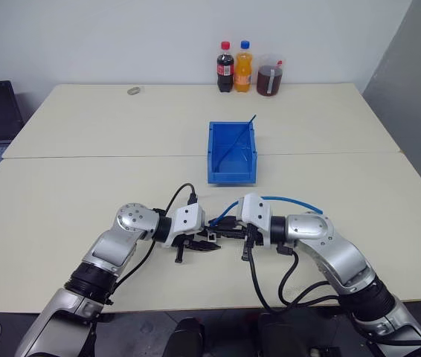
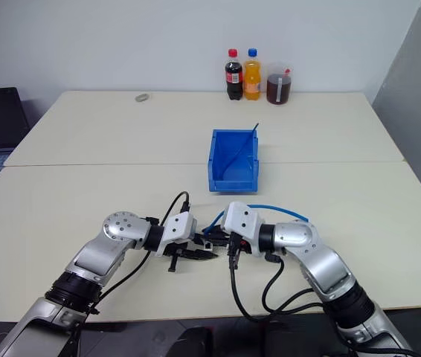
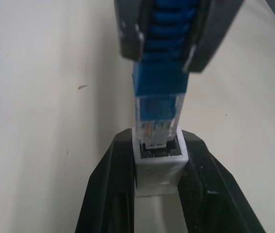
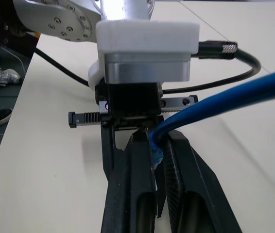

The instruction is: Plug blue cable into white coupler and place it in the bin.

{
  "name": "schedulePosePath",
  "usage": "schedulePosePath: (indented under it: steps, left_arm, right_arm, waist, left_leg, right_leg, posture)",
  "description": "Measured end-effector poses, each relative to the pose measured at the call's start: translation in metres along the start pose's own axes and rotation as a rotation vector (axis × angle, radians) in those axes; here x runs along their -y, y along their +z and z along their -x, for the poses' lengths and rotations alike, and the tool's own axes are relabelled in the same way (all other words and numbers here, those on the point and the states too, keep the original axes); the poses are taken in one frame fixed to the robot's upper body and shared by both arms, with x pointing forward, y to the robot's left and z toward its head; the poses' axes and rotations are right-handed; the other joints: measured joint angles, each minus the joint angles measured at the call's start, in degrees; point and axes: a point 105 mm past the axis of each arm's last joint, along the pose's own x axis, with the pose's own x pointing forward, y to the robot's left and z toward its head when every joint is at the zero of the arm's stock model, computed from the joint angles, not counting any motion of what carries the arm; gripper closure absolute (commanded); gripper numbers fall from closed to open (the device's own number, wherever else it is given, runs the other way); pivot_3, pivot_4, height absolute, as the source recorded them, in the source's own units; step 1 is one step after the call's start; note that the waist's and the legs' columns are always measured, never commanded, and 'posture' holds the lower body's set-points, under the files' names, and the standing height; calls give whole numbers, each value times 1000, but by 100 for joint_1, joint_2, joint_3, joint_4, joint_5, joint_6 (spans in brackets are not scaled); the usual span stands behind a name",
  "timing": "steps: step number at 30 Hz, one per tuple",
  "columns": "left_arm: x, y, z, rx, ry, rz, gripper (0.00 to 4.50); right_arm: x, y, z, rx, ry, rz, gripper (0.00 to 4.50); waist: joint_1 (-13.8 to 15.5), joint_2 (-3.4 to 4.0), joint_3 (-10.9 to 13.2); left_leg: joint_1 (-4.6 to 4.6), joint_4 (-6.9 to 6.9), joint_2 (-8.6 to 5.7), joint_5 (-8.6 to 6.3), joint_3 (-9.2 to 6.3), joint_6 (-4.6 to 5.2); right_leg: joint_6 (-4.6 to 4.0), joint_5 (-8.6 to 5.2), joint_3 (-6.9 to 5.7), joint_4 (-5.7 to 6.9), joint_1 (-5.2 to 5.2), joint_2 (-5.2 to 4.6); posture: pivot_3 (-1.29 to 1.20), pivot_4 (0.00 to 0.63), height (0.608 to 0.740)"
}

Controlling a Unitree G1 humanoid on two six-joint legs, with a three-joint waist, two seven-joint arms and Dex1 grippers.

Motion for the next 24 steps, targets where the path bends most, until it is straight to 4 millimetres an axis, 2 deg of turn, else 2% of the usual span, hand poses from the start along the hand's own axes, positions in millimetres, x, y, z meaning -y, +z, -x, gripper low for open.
schedulePosePath:
  steps: [4, 24]
  left_arm:
    - [0, 0, 0, 1, 1, 2, 3670]
    - [0, -2, 0, 4, 23, 20, 3671]
  right_arm:
    - [-2, -9, 1, -28, 6, -11, 4500]
    - [-2, -9, -5, -71, 36, 30, 4500]
  waist:
    - [0, 0, 0]
    - [-2, 2, -6]
  left_leg:
    - [0, 0, 0, 0, 0, 0]
    - [11, 1, 0, 0, 0, 0]
  right_leg:
    - [0, 0, 0, 0, 0, 0]
    - [0, 0, 0, 3, 8, 0]
  posture:
    - [0, 150, 740]
    - [0, 150, 740]
